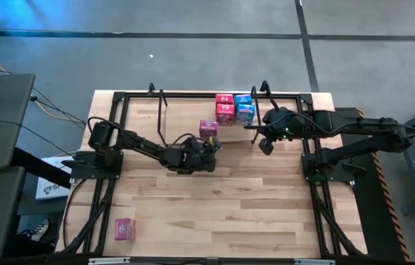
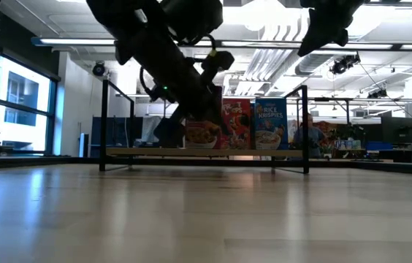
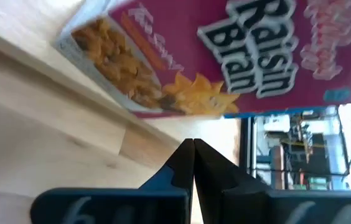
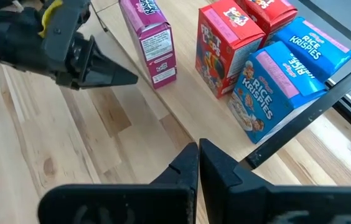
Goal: Stack cereal on shelf
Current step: Put the top violet cereal box on the shelf
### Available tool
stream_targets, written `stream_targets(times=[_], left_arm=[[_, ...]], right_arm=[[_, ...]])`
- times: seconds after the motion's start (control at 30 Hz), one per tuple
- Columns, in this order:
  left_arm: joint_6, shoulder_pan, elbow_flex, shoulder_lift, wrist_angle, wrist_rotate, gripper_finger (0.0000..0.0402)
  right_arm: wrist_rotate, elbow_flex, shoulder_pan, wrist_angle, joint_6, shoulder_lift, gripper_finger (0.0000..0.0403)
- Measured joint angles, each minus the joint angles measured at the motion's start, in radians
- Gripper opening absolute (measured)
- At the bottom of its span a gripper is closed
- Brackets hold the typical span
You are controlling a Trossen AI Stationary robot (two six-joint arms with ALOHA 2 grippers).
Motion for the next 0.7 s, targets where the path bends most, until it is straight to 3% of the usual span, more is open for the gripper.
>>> stream_targets(times=[0.7], left_arm=[[0.195, 0.117, 0.000, 0.001, 0.007, 0.071, 0.0000]], right_arm=[[0.008, 0.000, 0.000, 0.001, 0.016, 0.000, 0.0000]])
